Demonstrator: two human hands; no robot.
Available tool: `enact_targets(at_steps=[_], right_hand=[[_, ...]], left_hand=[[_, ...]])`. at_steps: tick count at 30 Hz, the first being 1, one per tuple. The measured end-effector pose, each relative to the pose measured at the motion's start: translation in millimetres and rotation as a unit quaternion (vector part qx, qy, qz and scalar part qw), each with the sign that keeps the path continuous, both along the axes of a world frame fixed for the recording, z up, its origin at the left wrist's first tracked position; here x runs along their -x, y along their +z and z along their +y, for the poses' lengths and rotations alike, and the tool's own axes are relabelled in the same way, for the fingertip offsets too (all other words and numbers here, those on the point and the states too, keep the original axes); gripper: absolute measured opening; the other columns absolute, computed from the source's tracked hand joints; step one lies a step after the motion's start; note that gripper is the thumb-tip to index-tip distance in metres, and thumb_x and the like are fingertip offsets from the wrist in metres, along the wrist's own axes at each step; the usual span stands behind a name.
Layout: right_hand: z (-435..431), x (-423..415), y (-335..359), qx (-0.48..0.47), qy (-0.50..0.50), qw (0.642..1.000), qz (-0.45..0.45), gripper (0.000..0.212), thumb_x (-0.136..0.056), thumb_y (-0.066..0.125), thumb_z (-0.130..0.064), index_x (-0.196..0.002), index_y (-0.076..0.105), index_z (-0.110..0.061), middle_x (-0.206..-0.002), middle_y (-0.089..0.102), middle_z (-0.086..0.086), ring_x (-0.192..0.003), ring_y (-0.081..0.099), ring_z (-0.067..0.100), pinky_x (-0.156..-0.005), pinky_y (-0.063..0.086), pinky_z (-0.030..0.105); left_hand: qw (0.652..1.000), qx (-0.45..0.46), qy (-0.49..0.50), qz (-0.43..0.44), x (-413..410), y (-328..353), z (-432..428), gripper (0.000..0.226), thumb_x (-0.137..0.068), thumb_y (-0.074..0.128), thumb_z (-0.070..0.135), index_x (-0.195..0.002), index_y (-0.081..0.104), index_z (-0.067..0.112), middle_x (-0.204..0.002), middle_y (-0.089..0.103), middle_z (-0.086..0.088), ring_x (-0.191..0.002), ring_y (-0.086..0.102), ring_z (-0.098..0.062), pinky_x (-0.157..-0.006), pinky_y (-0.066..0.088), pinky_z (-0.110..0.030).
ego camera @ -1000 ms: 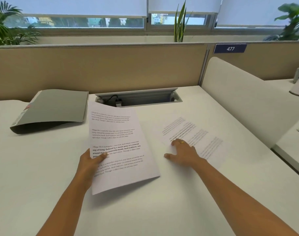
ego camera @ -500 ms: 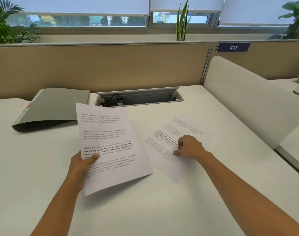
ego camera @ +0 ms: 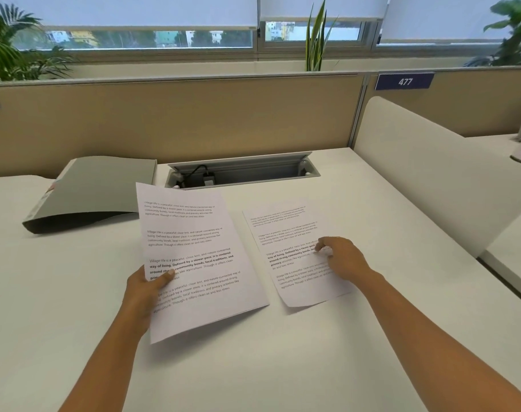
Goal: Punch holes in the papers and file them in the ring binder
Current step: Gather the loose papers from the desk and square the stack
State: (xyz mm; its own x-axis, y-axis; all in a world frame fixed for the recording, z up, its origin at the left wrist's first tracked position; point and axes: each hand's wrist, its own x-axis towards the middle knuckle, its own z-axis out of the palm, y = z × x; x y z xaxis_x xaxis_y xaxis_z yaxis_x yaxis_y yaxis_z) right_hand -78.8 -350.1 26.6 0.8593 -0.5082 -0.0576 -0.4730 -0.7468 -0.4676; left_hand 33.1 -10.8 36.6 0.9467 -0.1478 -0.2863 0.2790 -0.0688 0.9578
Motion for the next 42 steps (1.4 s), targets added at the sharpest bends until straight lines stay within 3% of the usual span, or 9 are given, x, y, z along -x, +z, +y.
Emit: enact_targets(at_steps=[3,8,12,17,24,29,33,37,42], right_hand=[[-1,1,3,0.007,-0.094,0.995,-0.036,0.027,-0.088,0.056,-0.015,-0.115,0.059,-0.018,-0.126,0.054,0.005,-0.118,0.048,0.023,-0.091,0.040,0.033],[-3,2,13,0.007,-0.191,0.978,0.089,0.070,-0.073,0.072,-0.049,-0.125,0.046,-0.009,-0.129,0.048,0.011,-0.126,0.039,0.029,-0.096,0.038,0.042],[-4,2,14,0.013,-0.209,0.970,0.125,0.077,-0.069,0.073,-0.054,-0.123,0.046,-0.007,-0.128,0.047,0.011,-0.124,0.039,0.029,-0.095,0.038,0.041],[-7,-1,18,-0.027,-0.216,0.966,0.140,0.074,-0.068,0.076,-0.049,-0.122,0.048,-0.009,-0.128,0.048,0.011,-0.125,0.040,0.031,-0.098,0.035,0.040],[-9,-2,19,-0.069,-0.212,0.966,0.130,0.067,-0.067,0.079,-0.042,-0.116,0.049,-0.009,-0.124,0.055,0.010,-0.120,0.046,0.032,-0.097,0.041,0.041],[-5,-3,22,-0.088,-0.221,0.966,0.105,0.078,-0.068,0.081,-0.030,-0.125,0.035,-0.004,-0.127,0.052,0.014,-0.119,0.049,0.033,-0.091,0.041,0.037],[0,-3,25,-0.014,-0.225,0.971,0.080,0.056,-0.078,0.070,-0.018,-0.124,0.039,-0.007,-0.121,0.057,0.013,-0.110,0.056,0.032,-0.080,0.040,0.032],[0,0,25,0.044,-0.218,0.974,0.039,0.028,-0.088,0.052,-0.011,-0.116,0.051,-0.008,-0.114,0.060,0.014,-0.103,0.058,0.034,-0.079,0.041,0.032],[5,-1,45,0.075,-0.201,0.975,-0.063,0.023,-0.096,0.040,-0.012,-0.108,0.058,-0.005,-0.109,0.063,0.018,-0.083,0.053,0.033,-0.070,0.035,0.030]], left_hand=[[1.000,0.001,0.007,-0.002,0,0,0,0.022,-0.087,0.058,0.002,-0.109,0.057,0.007,-0.103,0.063,-0.018,-0.076,0.062,-0.026,-0.082,0.049,-0.042],[1.000,0.003,0.009,0.001,0,0,1,0.022,-0.087,0.058,0.003,-0.108,0.057,0.007,-0.102,0.063,-0.018,-0.076,0.062,-0.026,-0.072,0.051,-0.033],[1.000,0.008,0.007,0.005,0,-1,0,0.022,-0.087,0.058,0.003,-0.108,0.057,0.007,-0.102,0.063,-0.018,-0.076,0.062,-0.026,-0.073,0.051,-0.034],[1.000,0.006,0.008,0.004,-1,-3,0,0.022,-0.087,0.058,0.003,-0.109,0.058,0.007,-0.103,0.064,-0.017,-0.079,0.062,-0.028,-0.085,0.048,-0.045],[1.000,0.017,0.017,-0.001,1,-4,-1,0.020,-0.088,0.056,0.003,-0.107,0.057,0.008,-0.087,0.065,-0.007,-0.076,0.062,-0.025,-0.085,0.047,-0.044],[1.000,0.019,0.017,-0.005,0,-4,-1,0.018,-0.090,0.055,0.005,-0.107,0.057,0.009,-0.088,0.065,-0.008,-0.076,0.062,-0.025,-0.085,0.047,-0.044],[1.000,0.027,0.015,0.001,-1,-3,-2,0.016,-0.092,0.054,0.009,-0.108,0.057,0.009,-0.093,0.065,-0.012,-0.076,0.062,-0.026,-0.085,0.049,-0.044],[0.999,0.036,0.014,-0.002,-1,-3,-3,0.017,-0.093,0.052,0.012,-0.109,0.057,0.008,-0.089,0.065,-0.008,-0.077,0.062,-0.026,-0.075,0.051,-0.036],[1.000,0.026,0.012,-0.003,-1,-2,-5,0.018,-0.095,0.050,0.015,-0.109,0.057,0.009,-0.098,0.064,-0.015,-0.080,0.062,-0.028,-0.083,0.050,-0.044]])
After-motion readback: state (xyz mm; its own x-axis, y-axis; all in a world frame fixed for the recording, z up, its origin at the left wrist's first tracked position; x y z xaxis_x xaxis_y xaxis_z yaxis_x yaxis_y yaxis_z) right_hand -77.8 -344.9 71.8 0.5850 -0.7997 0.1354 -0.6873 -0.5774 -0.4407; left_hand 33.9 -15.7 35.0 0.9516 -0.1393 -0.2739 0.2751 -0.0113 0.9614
